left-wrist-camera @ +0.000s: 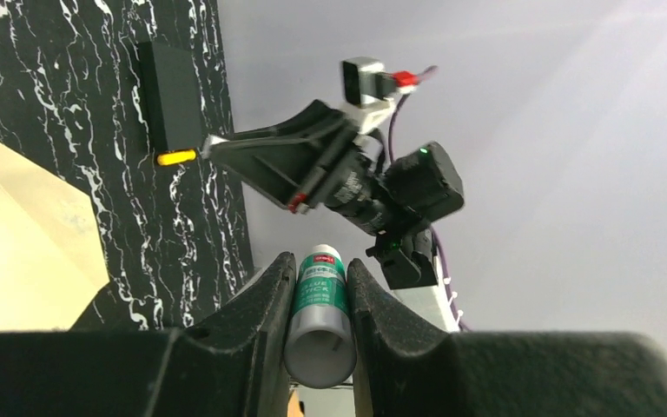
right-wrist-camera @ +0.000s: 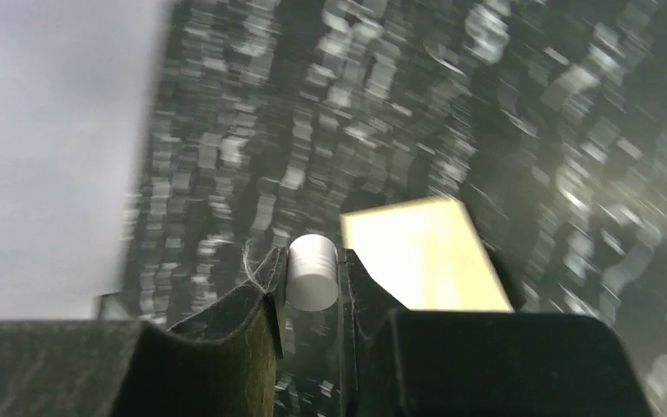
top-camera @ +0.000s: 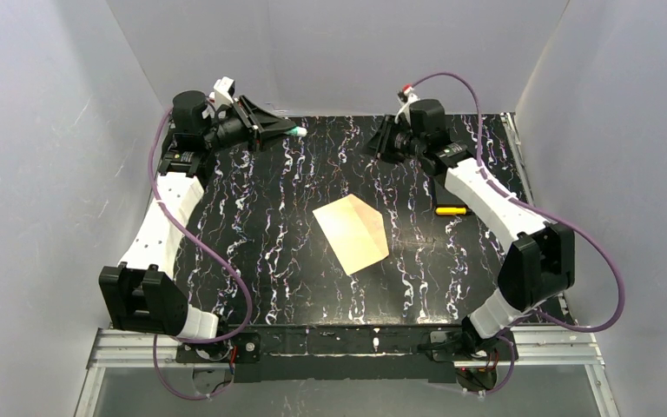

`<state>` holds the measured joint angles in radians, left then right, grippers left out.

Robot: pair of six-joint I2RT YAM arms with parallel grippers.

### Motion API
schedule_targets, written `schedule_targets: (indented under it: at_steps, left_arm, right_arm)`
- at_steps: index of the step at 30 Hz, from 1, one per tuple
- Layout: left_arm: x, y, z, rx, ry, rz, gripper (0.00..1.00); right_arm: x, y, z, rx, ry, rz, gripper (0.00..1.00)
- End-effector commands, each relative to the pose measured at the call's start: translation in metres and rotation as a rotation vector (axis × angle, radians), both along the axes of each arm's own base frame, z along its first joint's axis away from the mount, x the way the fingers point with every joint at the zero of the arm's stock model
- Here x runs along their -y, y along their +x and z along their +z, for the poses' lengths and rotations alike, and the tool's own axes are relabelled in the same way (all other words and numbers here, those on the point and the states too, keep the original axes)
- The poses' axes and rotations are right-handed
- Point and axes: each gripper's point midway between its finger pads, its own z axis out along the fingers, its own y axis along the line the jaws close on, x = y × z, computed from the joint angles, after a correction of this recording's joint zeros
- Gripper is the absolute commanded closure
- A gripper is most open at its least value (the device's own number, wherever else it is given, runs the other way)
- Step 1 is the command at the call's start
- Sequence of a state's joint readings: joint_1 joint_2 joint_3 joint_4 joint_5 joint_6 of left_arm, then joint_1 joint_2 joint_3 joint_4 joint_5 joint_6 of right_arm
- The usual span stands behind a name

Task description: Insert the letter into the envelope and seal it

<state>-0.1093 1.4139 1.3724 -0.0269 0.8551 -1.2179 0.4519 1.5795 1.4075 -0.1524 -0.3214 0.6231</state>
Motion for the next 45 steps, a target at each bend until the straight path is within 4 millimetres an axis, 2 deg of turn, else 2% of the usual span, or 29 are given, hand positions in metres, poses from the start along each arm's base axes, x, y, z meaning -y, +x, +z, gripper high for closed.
schedule_targets:
  at_steps: [1,4,8,15,19,21,23,27,34,37,42,45]
  left_arm:
    - [0.001,-0.017,0.011,0.129,0.050,-0.049,1.00]
    - [-0.001,-0.019,0.001,0.135,0.113,-0.047,1.00]
    - [0.001,-0.022,-0.015,0.146,0.204,-0.052,1.00]
    - [0.014,-0.031,-0.047,0.124,0.326,-0.097,1.00]
    - [0.021,-0.033,-0.057,0.110,0.346,-0.119,1.00]
    - [0.024,-0.034,-0.061,0.104,0.354,-0.131,1.00]
    - [0.026,-0.034,-0.065,0.099,0.368,-0.138,1.00]
    - [0.026,-0.035,-0.069,0.100,0.396,-0.140,1.00]
    - [0.022,-0.034,-0.075,0.104,0.438,-0.142,1.00]
    - [0.022,-0.033,-0.076,0.102,0.445,-0.141,1.00]
    - [0.021,-0.033,-0.076,0.108,0.453,-0.139,1.00]
    - [0.020,-0.035,-0.076,0.107,0.458,-0.139,1.00]
  right_arm:
    - [0.087,-0.020,-0.117,-0.273,-0.515,-0.224,0.99]
    - [0.118,-0.035,-0.155,-0.351,-0.682,-0.270,0.99]
    - [0.149,-0.045,-0.187,-0.382,-0.838,-0.318,0.99]
    - [0.159,-0.051,-0.225,-0.434,-0.933,-0.287,0.93]
    - [0.159,-0.050,-0.238,-0.451,-0.953,-0.277,0.88]
    - [0.159,-0.049,-0.242,-0.454,-0.955,-0.275,0.83]
    - [0.158,-0.048,-0.244,-0.459,-0.958,-0.271,0.75]
    - [0.155,-0.048,-0.241,-0.458,-0.940,-0.262,0.52]
    - [0.145,-0.038,-0.211,-0.413,-0.881,-0.266,0.33]
    - [0.133,-0.036,-0.200,-0.394,-0.829,-0.223,0.30]
    - [0.080,-0.041,-0.187,-0.328,-0.601,0.010,0.27]
    - [0.064,-0.046,-0.188,-0.338,-0.523,0.067,0.27]
